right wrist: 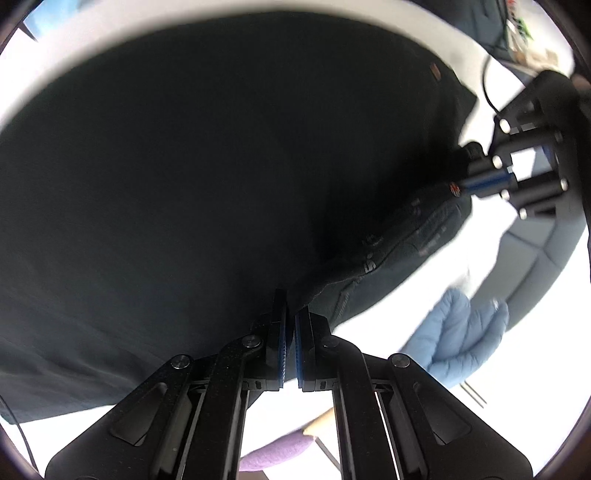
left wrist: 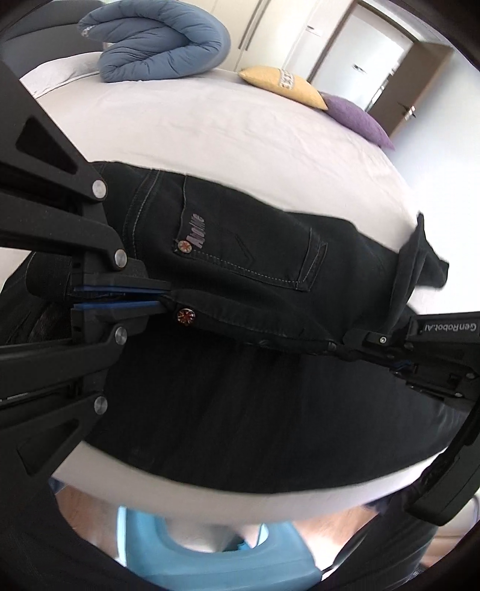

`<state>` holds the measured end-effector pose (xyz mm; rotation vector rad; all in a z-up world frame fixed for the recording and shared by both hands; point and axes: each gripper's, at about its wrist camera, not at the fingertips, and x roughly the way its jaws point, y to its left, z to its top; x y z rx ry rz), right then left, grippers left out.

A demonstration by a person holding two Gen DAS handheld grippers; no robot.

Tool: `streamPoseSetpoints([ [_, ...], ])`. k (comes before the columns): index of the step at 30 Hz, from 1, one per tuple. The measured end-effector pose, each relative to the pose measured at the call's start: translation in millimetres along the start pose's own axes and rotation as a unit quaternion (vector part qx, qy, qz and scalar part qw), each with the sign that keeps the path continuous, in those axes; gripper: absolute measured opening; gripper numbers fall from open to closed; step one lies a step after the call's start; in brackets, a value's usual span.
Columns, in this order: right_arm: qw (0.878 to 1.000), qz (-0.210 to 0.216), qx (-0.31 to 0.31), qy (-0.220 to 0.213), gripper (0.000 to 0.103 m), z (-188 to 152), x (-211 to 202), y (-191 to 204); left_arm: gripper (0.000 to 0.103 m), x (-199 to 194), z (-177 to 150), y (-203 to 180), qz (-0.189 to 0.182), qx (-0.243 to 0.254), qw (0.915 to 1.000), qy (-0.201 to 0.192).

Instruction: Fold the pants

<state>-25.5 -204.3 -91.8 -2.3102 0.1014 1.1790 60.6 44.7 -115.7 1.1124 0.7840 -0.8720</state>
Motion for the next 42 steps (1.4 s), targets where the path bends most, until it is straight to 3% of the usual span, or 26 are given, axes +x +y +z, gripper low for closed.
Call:
streamPoseSetpoints([
  [6, 1.000, 0.015, 0.017, -0.015, 0.003, 21.8, -22.9, 5.4, 0.003, 2.3, -15.8, -24.7, -0.013, 0.044, 0.9988, 0.017],
  [22, 0.993, 0.007, 0.118, 0.002, 0.003, 69.5, -60.6, -15.4, 0.003, 3.7, -40.3, -32.2, 0.000, 0.045, 0.9981, 0.043],
  [25, 0.991, 0.010, 0.136, 0.006, 0.003, 73.6, -56.4, -19.5, 0.003, 9.5, -46.4, -29.6, 0.006, 0.027, 0.9986, 0.045],
  [29, 0.986, 0.017, 0.166, 0.015, 0.003, 78.6, -58.4, -21.9, 0.003, 18.0, -51.3, -25.0, 0.013, -0.039, 0.9985, 0.038],
  [33, 0.983, 0.014, 0.184, 0.022, 0.003, 78.6, -66.4, -27.1, 0.004, 16.6, -53.9, -24.1, 0.022, -0.062, 0.9972, 0.037],
  [35, 0.982, 0.017, 0.187, 0.029, 0.003, 83.0, -65.6, -28.0, 0.009, 17.9, -55.6, -25.4, 0.030, -0.065, 0.9966, 0.041],
  [36, 0.982, 0.019, 0.185, 0.035, 0.003, 85.5, -63.4, -27.6, 0.017, 17.2, -58.2, -28.0, 0.041, -0.067, 0.9959, 0.044],
  [37, 0.982, 0.018, 0.184, 0.040, 0.004, 87.9, -61.3, -26.2, 0.034, 16.1, -60.6, -30.7, 0.055, -0.073, 0.9946, 0.049],
  [39, 0.979, 0.021, 0.200, 0.045, 0.004, 91.9, -57.5, -25.8, 0.047, 9.3, -65.8, -24.3, 0.068, -0.098, 0.9918, 0.047],
  [42, 0.971, 0.028, 0.231, 0.048, 0.004, 93.6, -57.5, -26.9, 0.054, -5.8, -76.8, -10.9, 0.064, -0.152, 0.9853, 0.043],
])
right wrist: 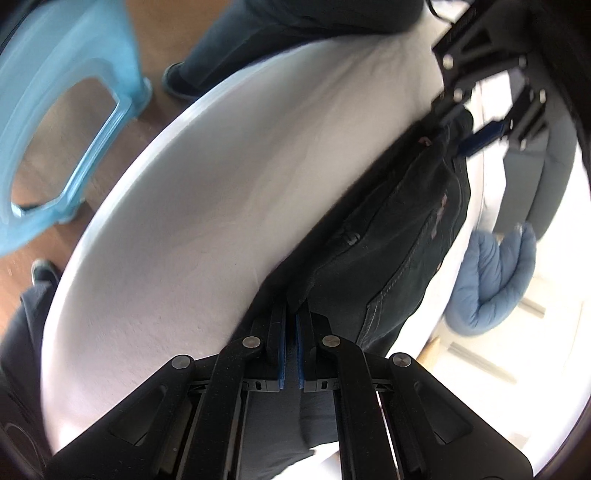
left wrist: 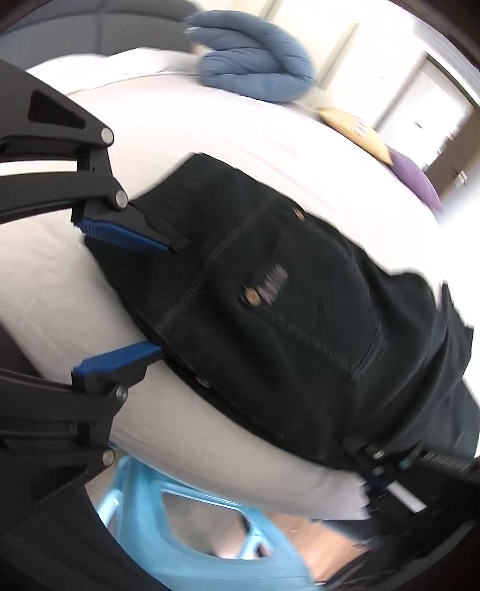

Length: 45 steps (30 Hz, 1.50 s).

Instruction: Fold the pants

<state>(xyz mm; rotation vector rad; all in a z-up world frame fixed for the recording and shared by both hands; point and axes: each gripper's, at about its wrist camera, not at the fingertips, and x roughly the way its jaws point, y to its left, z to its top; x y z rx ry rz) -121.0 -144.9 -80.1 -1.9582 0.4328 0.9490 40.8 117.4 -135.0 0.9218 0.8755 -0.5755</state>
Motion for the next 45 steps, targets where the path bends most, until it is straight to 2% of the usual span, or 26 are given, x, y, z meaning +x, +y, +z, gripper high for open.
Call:
streamPoseSetpoints([
  [3, 1.000, -0.003, 0.014, 0.007, 0.004, 3.5, 2.3, 1.0, 0.062, -16.3, 1.9, 15.2, 0.000, -0.060, 0.9981, -0.012],
  [8, 0.999, -0.023, 0.043, 0.018, 0.004, 7.3, 4.4, 4.8, 0.062, -20.7, 41.5, 24.0, -0.020, -0.138, 0.9886, -0.055],
  [12, 0.995, -0.051, 0.080, 0.025, 0.004, 9.9, 3.9, 8.3, 0.063, 24.6, 73.1, 11.3, -0.037, -0.159, 0.9864, -0.020],
  [14, 0.991, -0.070, 0.112, 0.029, 0.005, 11.0, 0.7, 9.9, 0.066, 56.9, 76.1, 10.9, -0.072, -0.191, 0.9787, 0.017],
  [15, 0.989, -0.073, 0.125, 0.030, 0.005, 11.6, -1.1, 10.2, 0.071, 64.2, 74.4, 15.5, -0.083, -0.221, 0.9717, 0.011],
  [17, 0.980, -0.080, 0.179, 0.028, 0.008, 9.2, -9.8, 8.6, 0.076, 70.6, 71.6, 23.3, -0.095, -0.253, 0.9626, 0.014],
  [19, 0.968, -0.086, 0.236, 0.027, 0.010, 4.3, -18.1, 6.7, 0.076, 67.5, 75.0, 21.4, -0.087, -0.243, 0.9659, 0.019],
  [20, 0.957, -0.087, 0.277, 0.029, 0.013, 0.6, -23.9, 4.8, 0.076, 64.6, 78.1, 21.1, -0.080, -0.235, 0.9683, 0.023],
  [21, 0.949, -0.085, 0.302, 0.033, 0.017, -2.7, -26.6, 3.7, 0.075, 62.1, 81.5, 20.0, -0.076, -0.234, 0.9690, 0.027],
  [22, 0.937, -0.077, 0.337, 0.038, 0.038, -7.3, -30.5, 2.6, 0.074, 58.0, 85.2, 20.6, -0.070, -0.235, 0.9690, 0.030],
  [23, 0.929, -0.075, 0.361, 0.037, 0.077, -12.3, -34.7, 2.1, 0.074, 51.5, 88.9, 22.6, -0.062, -0.238, 0.9690, 0.027],
  [24, 0.914, -0.091, 0.394, 0.021, 0.090, -17.9, -46.6, 1.7, 0.074, 41.5, 95.6, 23.6, -0.056, -0.246, 0.9675, 0.014],
  [25, 0.899, -0.105, 0.424, 0.007, 0.096, -24.3, -57.3, 0.4, 0.074, 33.9, 101.1, 26.0, -0.057, -0.255, 0.9652, 0.002],
  [26, 0.880, -0.105, 0.463, 0.004, 0.096, -32.9, -64.9, -3.1, 0.074, 26.9, 109.0, 28.4, -0.059, -0.265, 0.9625, -0.012],
  [28, 0.840, -0.074, 0.537, 0.008, 0.096, -55.9, -66.5, -11.3, 0.074, 18.9, 129.9, 29.2, -0.074, -0.274, 0.9580, -0.038],
  [30, 0.784, -0.043, 0.619, 0.007, 0.096, -90.6, -63.1, -23.4, 0.074, 22.2, 146.4, 25.4, -0.087, -0.273, 0.9568, -0.048],
  [31, 0.742, -0.024, 0.670, 0.003, 0.095, -115.8, -60.3, -31.1, 0.074, 26.9, 154.4, 21.0, -0.094, -0.271, 0.9566, -0.049],
  [32, 0.689, -0.003, 0.725, -0.002, 0.094, -146.4, -56.6, -38.0, 0.074, 35.3, 162.7, 14.1, -0.102, -0.270, 0.9565, -0.047],
  [33, 0.650, 0.010, 0.760, -0.007, 0.094, -169.6, -53.8, -42.1, 0.074, 42.1, 162.7, 12.6, -0.108, -0.269, 0.9561, -0.043],
  [35, 0.527, 0.040, 0.849, -0.015, 0.093, -238.3, -42.4, -48.2, 0.068, 65.4, 166.4, 1.6, -0.131, -0.269, 0.9541, -0.019],
  [36, 0.490, 0.045, 0.870, -0.019, 0.092, -261.7, -38.3, -47.9, 0.067, 80.9, 162.6, -1.0, -0.136, -0.269, 0.9535, 0.002],
  [37, 0.437, 0.048, 0.898, -0.023, 0.087, -295.4, -30.3, -49.2, 0.068, 86.0, 160.6, -5.4, -0.131, -0.272, 0.9532, -0.001],
  [39, 0.383, 0.052, 0.922, -0.011, 0.081, -342.4, -10.1, -53.5, 0.068, 85.5, 160.1, -6.8, -0.126, -0.283, 0.9508, -0.013],
  [41, 0.359, 0.050, 0.932, 0.021, 0.068, -376.3, 17.1, -65.9, 0.068, 86.9, 161.8, -7.8, -0.126, -0.287, 0.9497, -0.015],
  [44, 0.339, 0.071, 0.936, 0.057, 0.068, -416.3, 66.1, -85.7, 0.068, 87.3, 159.9, -6.9, -0.122, -0.284, 0.9509, -0.014],
  [45, 0.334, 0.078, 0.935, 0.093, 0.068, -424.9, 89.7, -95.7, 0.068, 87.2, 160.0, -7.1, -0.122, -0.284, 0.9509, -0.013],
])
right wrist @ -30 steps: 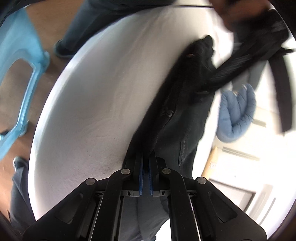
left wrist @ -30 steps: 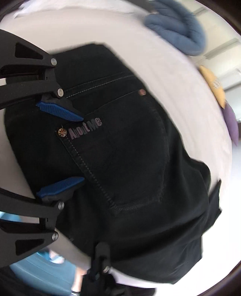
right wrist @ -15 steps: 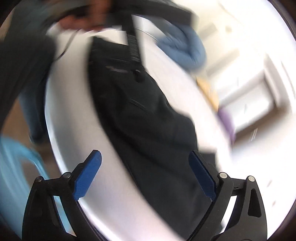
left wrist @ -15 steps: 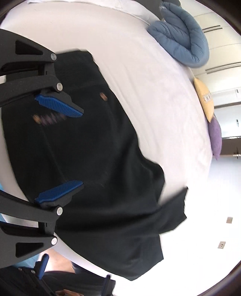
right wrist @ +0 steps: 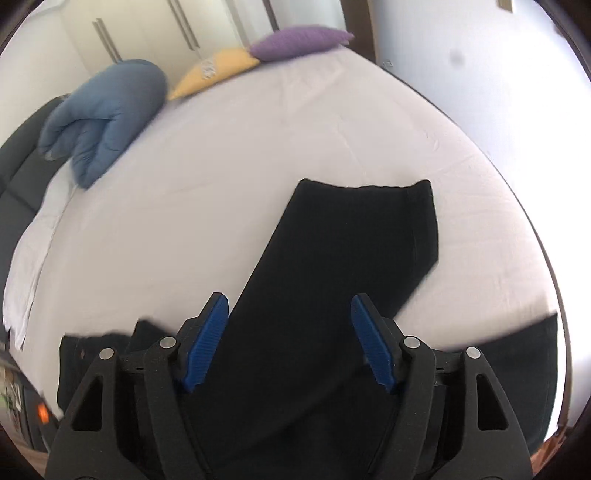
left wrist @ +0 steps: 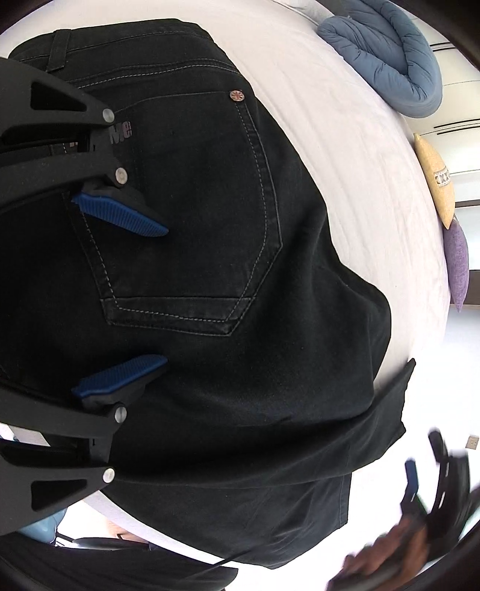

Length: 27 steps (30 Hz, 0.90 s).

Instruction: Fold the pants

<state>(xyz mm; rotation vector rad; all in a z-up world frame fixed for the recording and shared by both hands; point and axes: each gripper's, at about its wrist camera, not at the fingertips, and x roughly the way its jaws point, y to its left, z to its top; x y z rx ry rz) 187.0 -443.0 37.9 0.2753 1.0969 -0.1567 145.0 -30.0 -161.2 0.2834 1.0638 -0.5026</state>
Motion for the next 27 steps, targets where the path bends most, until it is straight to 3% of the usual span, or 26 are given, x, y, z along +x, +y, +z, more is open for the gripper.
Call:
streamPoseSetpoints([
  [5, 0.996, -0.054, -0.018, 0.062, 0.068, 55.6, 70.1, 22.3, 0.069, -2.7, -14.0, -0.1, 0.001, -0.001, 1.0000, -0.002],
  [7, 0.992, -0.102, -0.028, 0.070, 0.068, 72.6, 93.5, 32.9, 0.069, -1.8, -12.9, -1.1, 0.002, -0.003, 1.0000, -0.003],
  [12, 0.979, -0.178, -0.049, 0.089, 0.068, 89.1, 131.3, 58.2, 0.069, -2.3, -14.1, -1.5, 0.001, -0.001, 1.0000, -0.006],
  [15, 0.974, -0.194, -0.052, 0.103, 0.067, 94.3, 148.9, 64.6, 0.069, -4.3, -15.8, -0.8, -0.002, -0.002, 1.0000, -0.009],
  [18, 0.978, -0.174, -0.033, 0.110, 0.045, 104.4, 157.0, 60.1, 0.069, -4.7, -16.2, -0.7, -0.003, -0.003, 0.9999, -0.012],
  [19, 0.979, -0.170, -0.030, 0.113, 0.027, 106.8, 158.5, 60.0, 0.069, -4.9, -16.6, -0.7, -0.003, -0.004, 0.9999, -0.012],
  [21, 0.980, -0.160, -0.022, 0.116, 0.011, 113.6, 158.8, 50.6, 0.069, -5.4, -16.8, -0.6, -0.003, -0.006, 0.9999, -0.013],
  [23, 0.984, -0.144, -0.007, 0.104, 0.004, 118.7, 146.8, 44.4, 0.069, -5.6, -17.0, -0.2, -0.002, -0.007, 0.9999, -0.012],
  [27, 0.993, -0.097, 0.049, 0.050, 0.002, 121.4, 104.5, 17.2, 0.069, -6.5, -17.0, -0.5, -0.001, -0.009, 0.9999, -0.012],
])
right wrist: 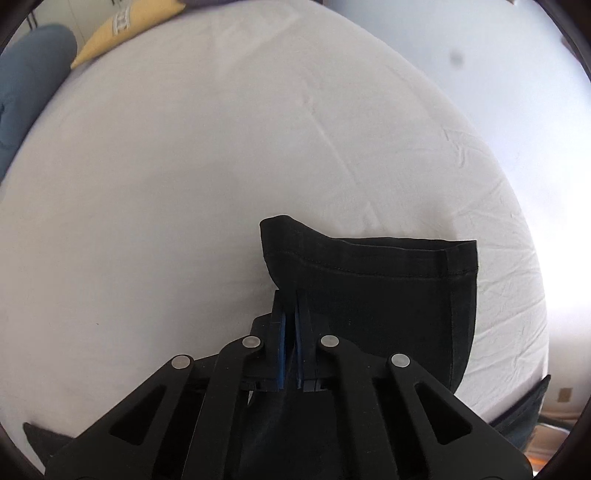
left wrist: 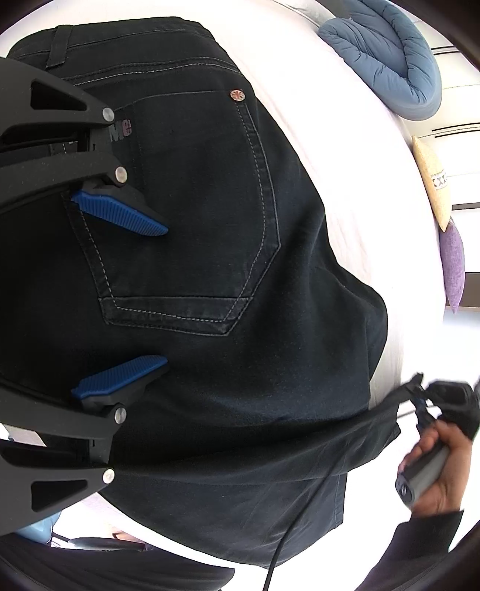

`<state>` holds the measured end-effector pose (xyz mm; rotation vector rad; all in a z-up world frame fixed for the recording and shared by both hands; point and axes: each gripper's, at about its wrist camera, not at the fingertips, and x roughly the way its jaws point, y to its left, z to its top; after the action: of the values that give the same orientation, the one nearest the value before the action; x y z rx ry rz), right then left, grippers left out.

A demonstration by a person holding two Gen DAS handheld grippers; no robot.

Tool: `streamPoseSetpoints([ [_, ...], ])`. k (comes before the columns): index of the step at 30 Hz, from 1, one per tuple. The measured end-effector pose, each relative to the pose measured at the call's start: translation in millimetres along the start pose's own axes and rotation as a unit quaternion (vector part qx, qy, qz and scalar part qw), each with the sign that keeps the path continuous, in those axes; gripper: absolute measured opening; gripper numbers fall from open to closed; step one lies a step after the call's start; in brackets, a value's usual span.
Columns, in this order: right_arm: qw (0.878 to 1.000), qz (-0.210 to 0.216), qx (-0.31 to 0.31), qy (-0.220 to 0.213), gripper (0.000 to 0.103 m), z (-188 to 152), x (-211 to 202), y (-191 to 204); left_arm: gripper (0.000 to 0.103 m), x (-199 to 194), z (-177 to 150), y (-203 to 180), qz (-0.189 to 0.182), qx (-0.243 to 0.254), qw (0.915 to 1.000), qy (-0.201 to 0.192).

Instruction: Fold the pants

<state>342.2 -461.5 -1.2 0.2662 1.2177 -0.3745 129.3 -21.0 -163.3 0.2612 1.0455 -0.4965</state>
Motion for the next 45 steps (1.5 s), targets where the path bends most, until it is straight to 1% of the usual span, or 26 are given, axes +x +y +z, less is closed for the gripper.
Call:
streamPoseSetpoints([
  [4, 0.996, 0.053, 0.049, -0.044, 0.002, -8.7, -44.4, -46.0, 0.069, 0.5, 1.2, 0.5, 0.000, 0.001, 1.0000, 0.004],
  [7, 0.989, 0.091, 0.085, -0.079, 0.002, -23.4, -82.1, -83.2, 0.069, 1.9, 4.1, 0.1, 0.000, 0.001, 1.0000, 0.009],
  [9, 0.981, 0.118, 0.120, -0.097, 0.002, -39.3, -102.3, -112.8, 0.070, 1.8, 6.8, 0.1, -0.001, 0.002, 0.9999, 0.012],
  [11, 0.969, 0.144, 0.166, -0.115, 0.002, -63.4, -122.6, -153.7, 0.070, 2.2, 8.7, 0.0, -0.002, 0.003, 0.9999, 0.014],
  [12, 0.964, 0.149, 0.181, -0.123, 0.002, -77.9, -129.3, -168.6, 0.070, 2.5, 9.7, 0.1, -0.002, 0.004, 0.9999, 0.016],
  [14, 0.951, 0.157, 0.223, -0.143, 0.002, -118.0, -147.4, -207.4, 0.071, 3.3, 11.6, 0.3, -0.003, 0.005, 0.9998, 0.018],
  [15, 0.946, 0.159, 0.244, -0.145, 0.002, -136.1, -151.5, -221.2, 0.071, 3.6, 12.6, 0.4, -0.004, 0.006, 0.9998, 0.020],
  [16, 0.940, 0.163, 0.263, -0.146, 0.002, -156.3, -153.2, -231.4, 0.071, 3.8, 13.9, 0.4, -0.004, 0.007, 0.9997, 0.023],
  [17, 0.932, 0.165, 0.286, -0.150, 0.002, -174.2, -148.2, -256.7, 0.072, 4.6, 15.2, 1.0, -0.005, 0.007, 0.9997, 0.025],
  [19, 0.916, 0.155, 0.333, -0.159, 0.002, -215.3, -140.0, -290.5, 0.077, 5.8, 17.9, 2.6, -0.015, 0.002, 0.9995, 0.027],
  [21, 0.901, 0.156, 0.380, -0.139, 0.002, -250.5, -111.7, -316.2, 0.080, 7.1, 20.3, 2.0, -0.018, 0.001, 0.9993, 0.032],
  [23, 0.890, 0.162, 0.411, -0.117, 0.002, -274.6, -87.5, -329.0, 0.083, 9.0, 23.0, -1.7, -0.011, 0.005, 0.9993, 0.036],
  [24, 0.886, 0.161, 0.421, -0.110, 0.002, -281.6, -75.8, -334.8, 0.085, 9.9, 24.1, -3.1, -0.008, 0.005, 0.9992, 0.038],
  [25, 0.882, 0.161, 0.432, -0.103, 0.002, -288.3, -67.9, -338.5, 0.089, 11.2, 25.0, -3.9, -0.010, 0.004, 0.9992, 0.039],
  [27, 0.866, 0.176, 0.458, -0.092, 0.002, -300.1, -50.8, -342.9, 0.092, 13.9, 26.7, -6.6, -0.009, 0.004, 0.9990, 0.043],
  [28, 0.861, 0.184, 0.466, -0.092, 0.002, -313.1, -50.9, -342.7, 0.092, 14.5, 27.9, -8.3, -0.004, 0.005, 0.9990, 0.045],
  [30, 0.856, 0.193, 0.471, -0.092, 0.002, -314.1, -47.4, -347.1, 0.093, 15.6, 29.5, -9.5, 0.000, 0.003, 0.9987, 0.050],
  [32, 0.849, 0.202, 0.480, -0.093, 0.002, -314.5, -45.9, -354.6, 0.093, 16.0, 31.0, -10.2, 0.001, 0.002, 0.9986, 0.053],
  [33, 0.848, 0.204, 0.481, -0.093, 0.002, -320.4, -38.4, -354.3, 0.093, 16.6, 31.6, -10.1, 0.002, 0.002, 0.9985, 0.055],
  [35, 0.842, 0.212, 0.487, -0.091, 0.002, -323.0, -38.7, -354.9, 0.093, 16.6, 32.2, -10.6, 0.003, 0.001, 0.9983, 0.058],
  [36, 0.843, 0.213, 0.486, -0.092, 0.002, -314.4, -45.6, -354.4, 0.093, 17.0, 32.0, -11.3, 0.004, 0.002, 0.9983, 0.058],
  [37, 0.844, 0.210, 0.485, -0.094, 0.002, -314.0, -47.8, -354.6, 0.094, 16.0, 27.4, -11.4, 0.004, 0.004, 0.9983, 0.058],
  [39, 0.842, 0.209, 0.488, -0.094, 0.002, -315.4, -55.7, -354.0, 0.095, 13.1, 28.9, -17.2, 0.003, 0.006, 0.9984, 0.056],
  [41, 0.846, 0.200, 0.487, -0.086, 0.002, -315.4, -50.3, -359.4, 0.097, 12.6, 26.4, -17.1, 0.003, 0.008, 0.9985, 0.055],
  [43, 0.846, 0.198, 0.489, -0.079, 0.002, -320.4, -36.1, -367.7, 0.099, 12.1, 23.8, -15.5, 0.003, 0.008, 0.9986, 0.053],
  [45, 0.850, 0.197, 0.482, -0.083, 0.001, -322.9, -32.6, -368.8, 0.099, 11.5, 21.7, -15.8, 0.003, 0.009, 0.9986, 0.053],
])
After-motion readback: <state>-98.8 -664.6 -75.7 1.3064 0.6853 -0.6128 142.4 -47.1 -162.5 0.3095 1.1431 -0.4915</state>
